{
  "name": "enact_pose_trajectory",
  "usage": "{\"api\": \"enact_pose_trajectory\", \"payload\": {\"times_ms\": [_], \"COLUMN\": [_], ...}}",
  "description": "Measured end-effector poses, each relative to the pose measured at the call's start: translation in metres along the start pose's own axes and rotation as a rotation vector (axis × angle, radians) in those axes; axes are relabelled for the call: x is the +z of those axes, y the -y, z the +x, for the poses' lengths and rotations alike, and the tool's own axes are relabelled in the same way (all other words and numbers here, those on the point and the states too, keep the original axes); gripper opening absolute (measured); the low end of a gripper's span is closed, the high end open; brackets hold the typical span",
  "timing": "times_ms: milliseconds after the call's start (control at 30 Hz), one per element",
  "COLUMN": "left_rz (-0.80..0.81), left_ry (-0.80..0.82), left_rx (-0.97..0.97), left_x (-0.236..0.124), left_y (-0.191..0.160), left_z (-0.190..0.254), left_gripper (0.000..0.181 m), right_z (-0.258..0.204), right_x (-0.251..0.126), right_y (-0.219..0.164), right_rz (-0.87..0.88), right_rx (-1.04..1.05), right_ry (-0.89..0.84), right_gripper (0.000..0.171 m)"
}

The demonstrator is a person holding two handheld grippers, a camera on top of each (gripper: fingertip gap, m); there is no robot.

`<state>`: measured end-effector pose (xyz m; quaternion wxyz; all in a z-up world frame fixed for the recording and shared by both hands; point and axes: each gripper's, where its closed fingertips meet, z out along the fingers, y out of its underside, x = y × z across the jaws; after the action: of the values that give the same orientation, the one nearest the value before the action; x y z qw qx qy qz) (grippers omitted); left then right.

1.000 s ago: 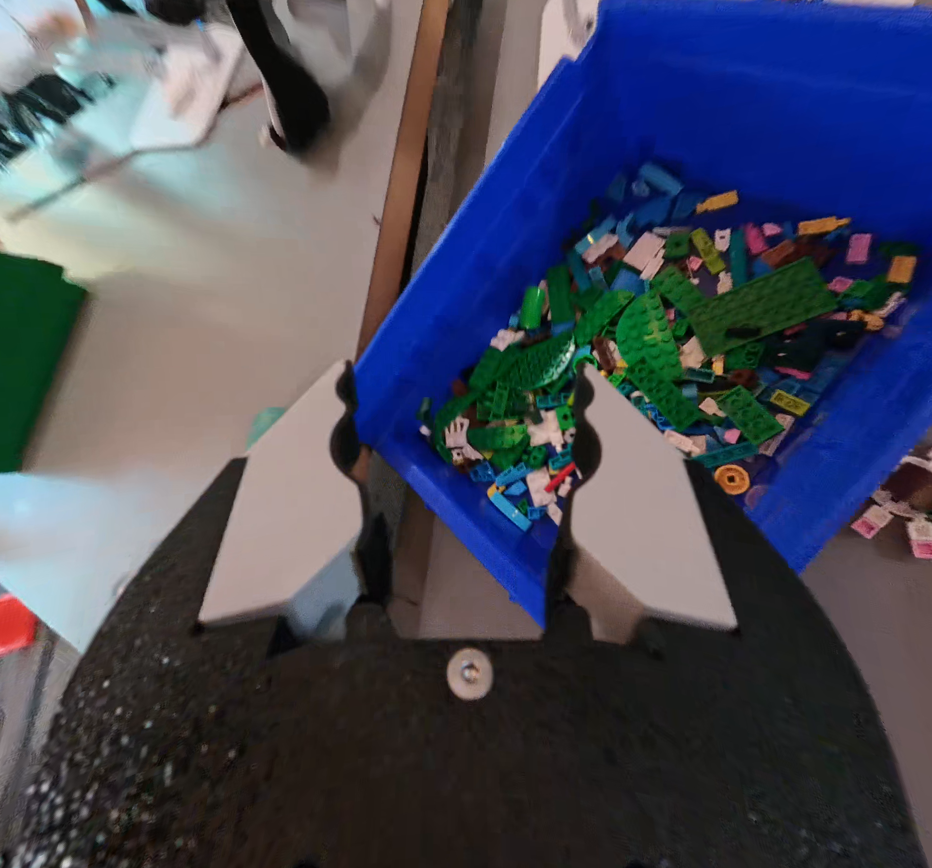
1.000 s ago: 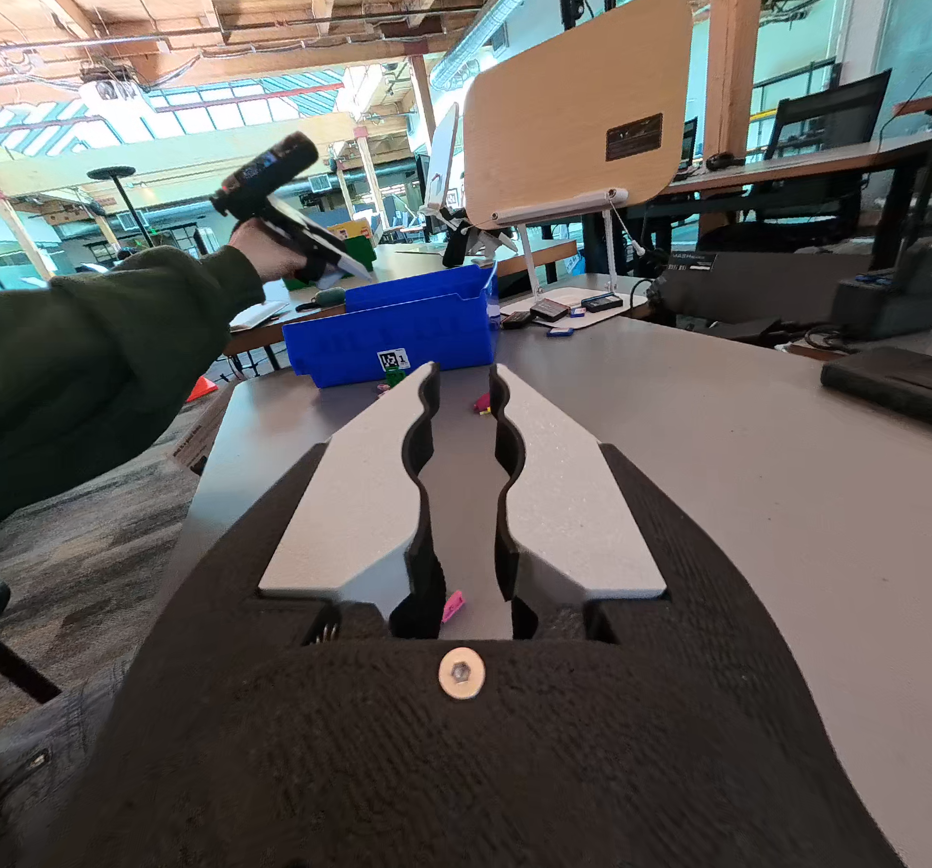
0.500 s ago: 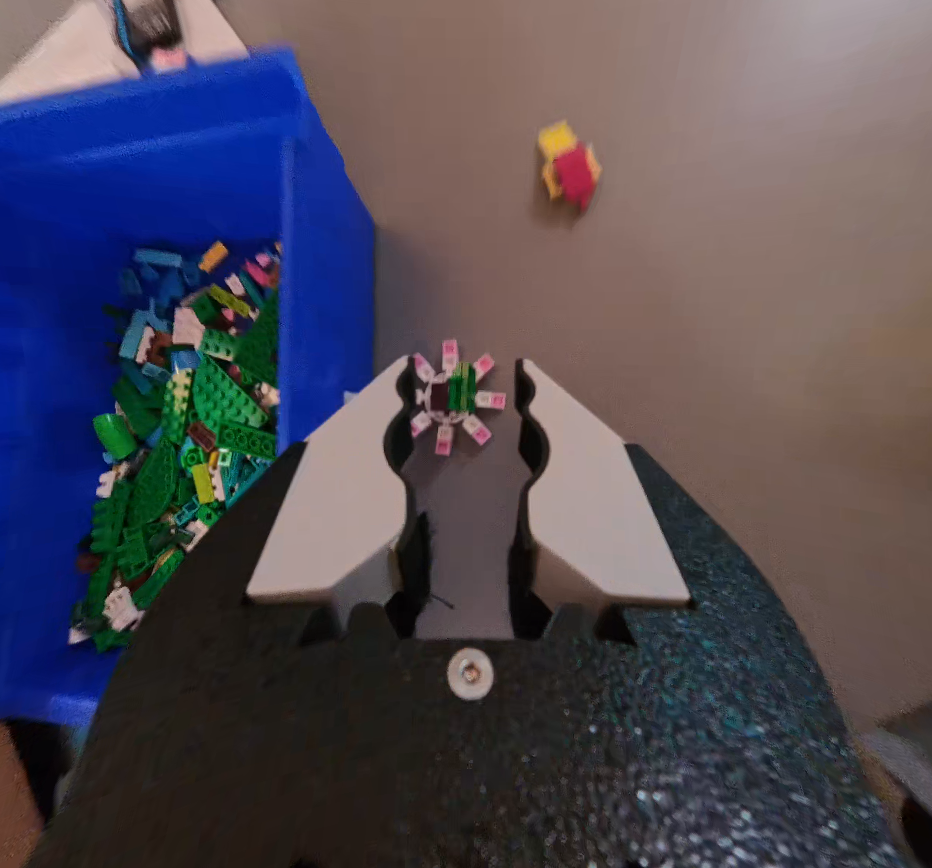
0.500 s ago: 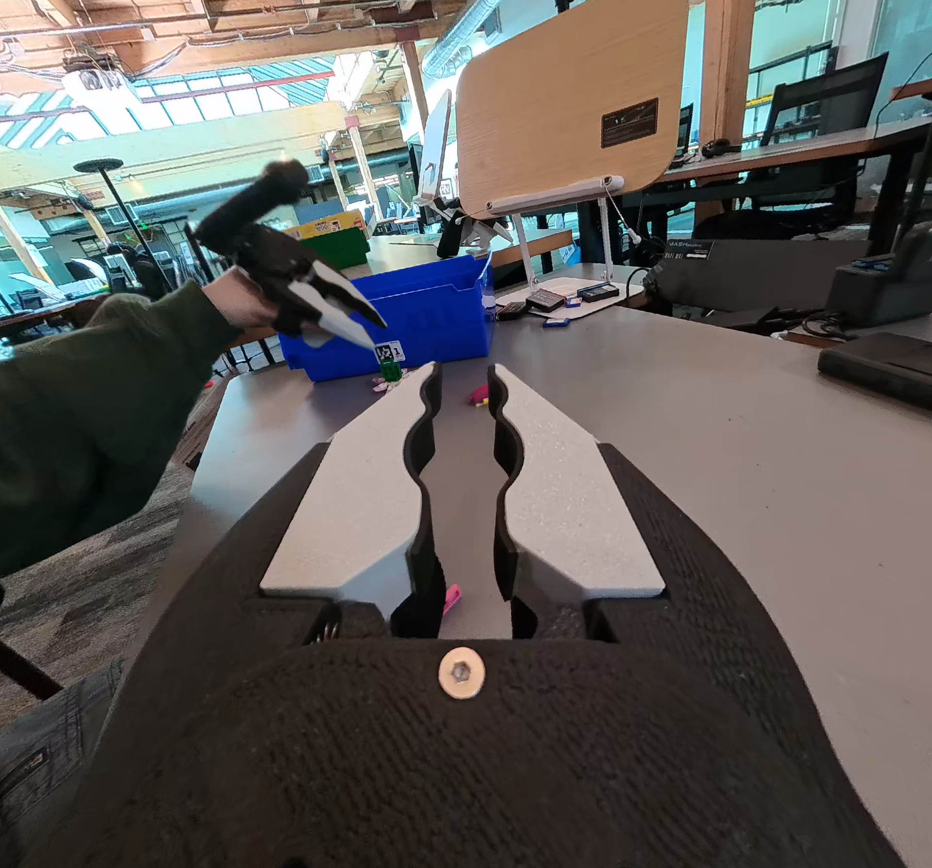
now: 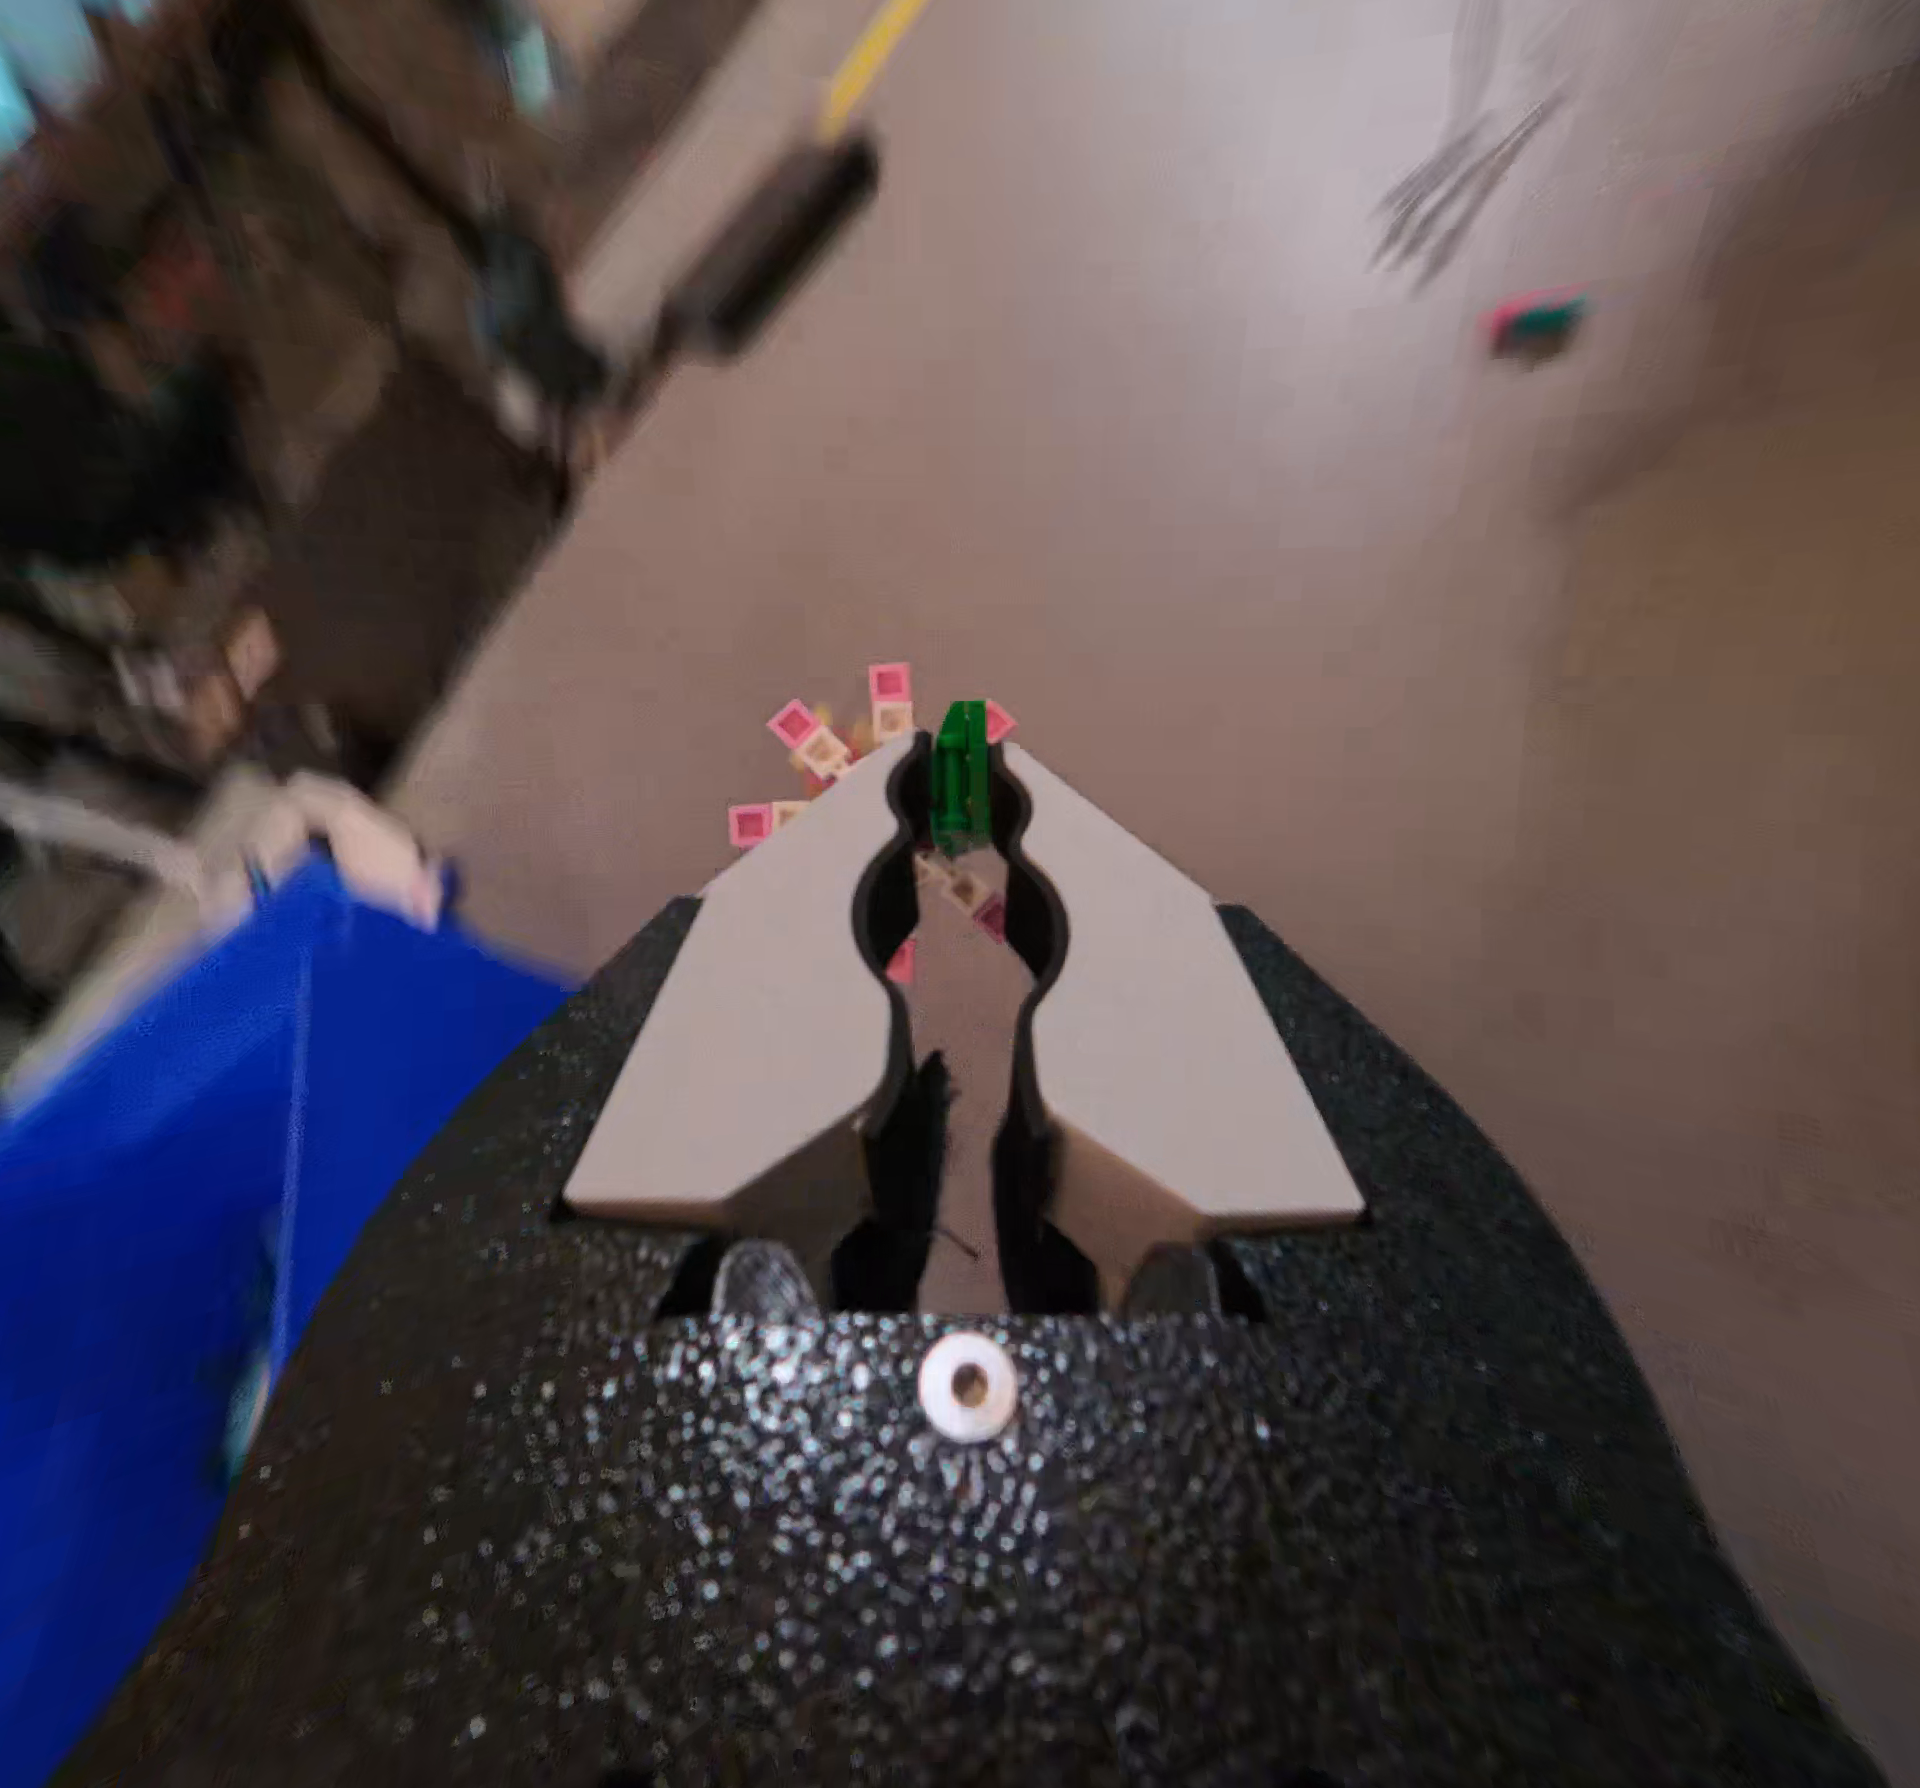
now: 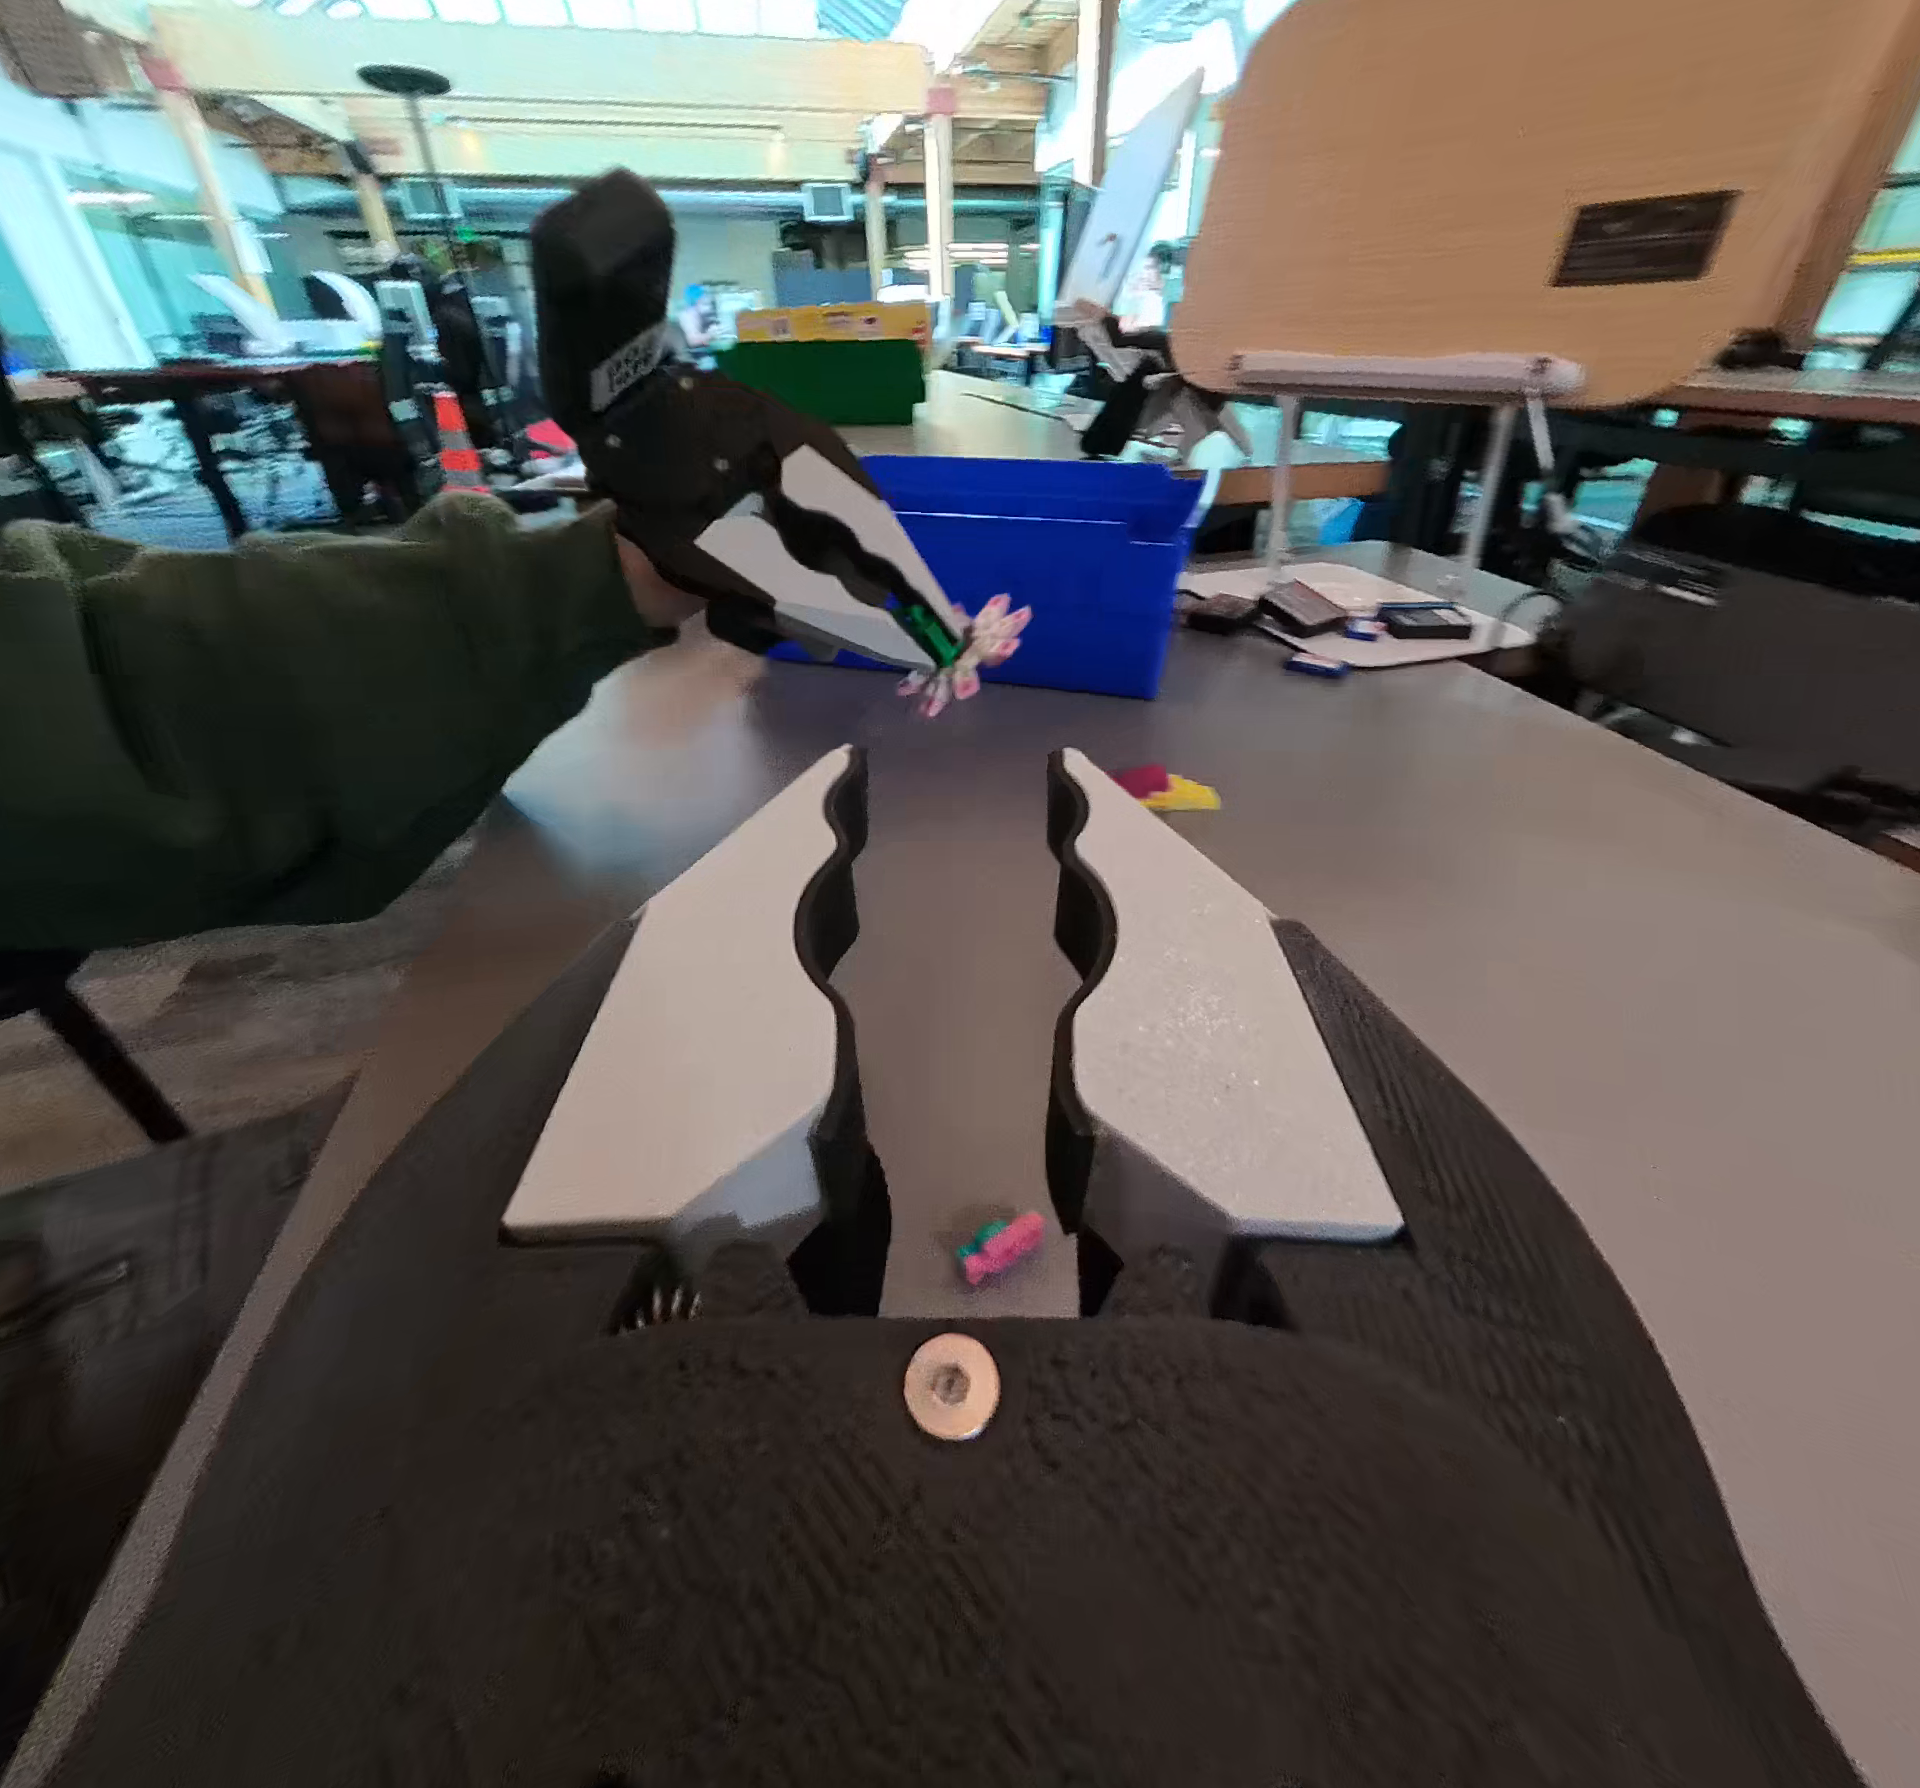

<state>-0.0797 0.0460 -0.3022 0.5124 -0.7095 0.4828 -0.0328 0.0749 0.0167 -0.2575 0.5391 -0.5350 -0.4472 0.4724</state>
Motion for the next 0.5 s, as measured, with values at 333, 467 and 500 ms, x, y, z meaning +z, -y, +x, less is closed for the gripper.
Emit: {"api": "enact_pose_trajectory", "payload": {"times_ms": [333, 467, 500], "left_rz": [0.265, 0.274, 0.282], "left_ry": [0.068, 0.071, 0.072], "left_rx": [0.411, 0.424, 0.413], "left_x": [0.029, 0.038, 0.038], "left_y": [0.104, 0.107, 0.108], "left_z": [0.107, 0.116, 0.116], "left_gripper": [0.008, 0.008, 0.008], "right_z": [-0.009, -0.007, -0.007], "right_x": [0.011, 0.009, 0.009], "right_y": [-0.014, -0.016, -0.017], "right_rz": [0.003, -0.012, -0.020], "right_rx": [0.406, 0.422, 0.425], "right_ry": [0.138, 0.152, 0.153], "right_gripper": [0.019, 0.002, 0.003]}}
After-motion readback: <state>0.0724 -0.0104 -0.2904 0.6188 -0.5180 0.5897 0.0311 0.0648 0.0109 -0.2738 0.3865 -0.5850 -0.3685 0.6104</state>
